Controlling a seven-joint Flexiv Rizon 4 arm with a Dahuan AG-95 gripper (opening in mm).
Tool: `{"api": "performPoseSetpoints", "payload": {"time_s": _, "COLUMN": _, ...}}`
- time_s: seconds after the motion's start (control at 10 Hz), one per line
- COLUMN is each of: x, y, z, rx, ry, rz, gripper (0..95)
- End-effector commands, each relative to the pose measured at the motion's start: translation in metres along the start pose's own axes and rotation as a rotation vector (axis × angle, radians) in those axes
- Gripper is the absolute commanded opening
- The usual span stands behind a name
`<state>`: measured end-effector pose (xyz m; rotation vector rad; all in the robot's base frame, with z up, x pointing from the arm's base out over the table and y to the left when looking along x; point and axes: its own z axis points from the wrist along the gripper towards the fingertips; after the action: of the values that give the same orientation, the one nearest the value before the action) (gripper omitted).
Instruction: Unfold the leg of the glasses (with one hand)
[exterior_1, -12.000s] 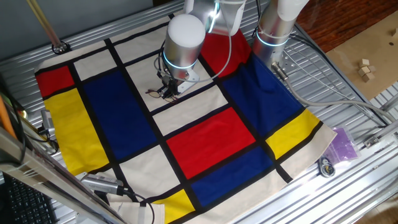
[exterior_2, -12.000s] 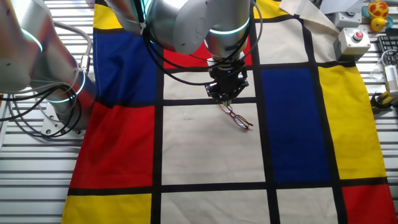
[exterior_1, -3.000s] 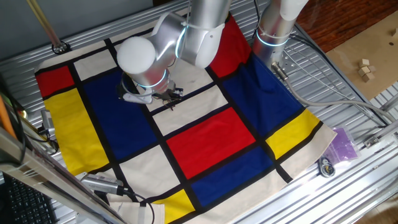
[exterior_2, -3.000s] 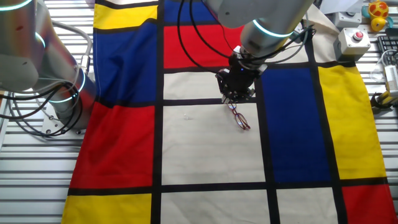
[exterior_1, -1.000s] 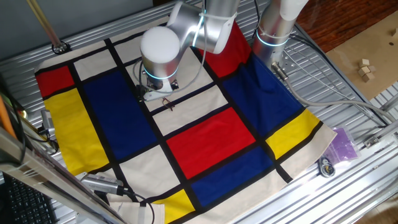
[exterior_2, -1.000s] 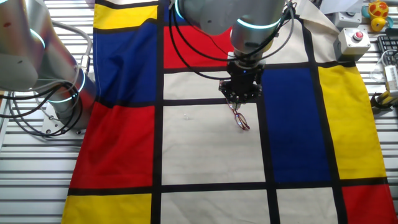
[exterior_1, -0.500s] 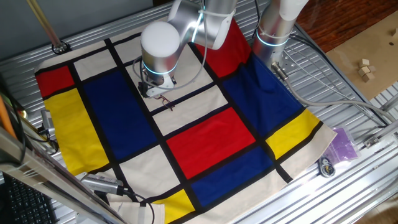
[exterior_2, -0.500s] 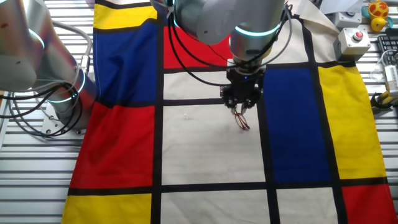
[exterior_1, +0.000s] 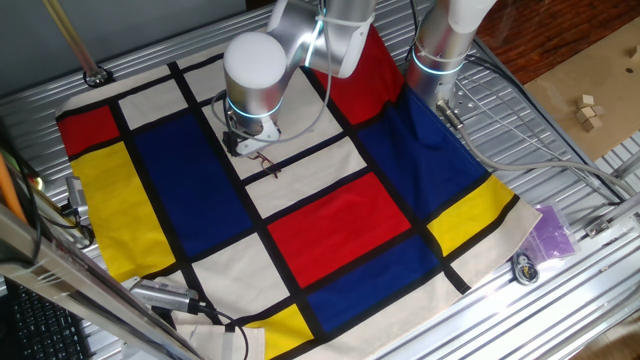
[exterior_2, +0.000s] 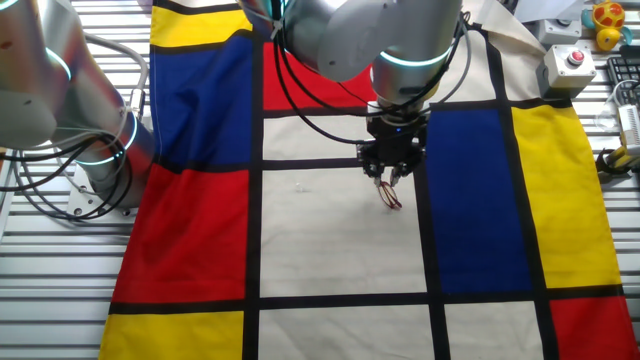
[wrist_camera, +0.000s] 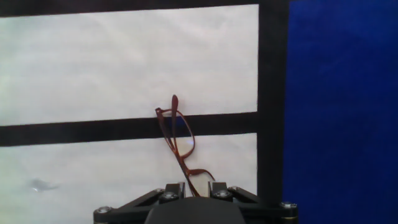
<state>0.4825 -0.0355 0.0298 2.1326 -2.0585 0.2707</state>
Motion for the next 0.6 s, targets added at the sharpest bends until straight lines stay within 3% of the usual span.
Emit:
{"api": "performPoseSetpoints", "payload": {"time_s": 0.1, "x": 0.0, "y": 0.0, "z": 0.0006, "rx": -0.001, "ry": 0.003, "rz": -0.016, "gripper": 19.0}}
{"api": "performPoseSetpoints", "payload": {"time_s": 0.5, "x": 0.0004, "y": 0.0048, "z": 0.0029, "rx": -0.005, "ry": 0.002, "rz": -0.014, "gripper": 19.0}}
{"api": "performPoseSetpoints", "payload": {"time_s": 0.6, "x": 0.0004, "y": 0.0049, "z": 0.0027, "rx": -0.005, "ry": 0.001, "rz": -0.008, "gripper": 0.0}}
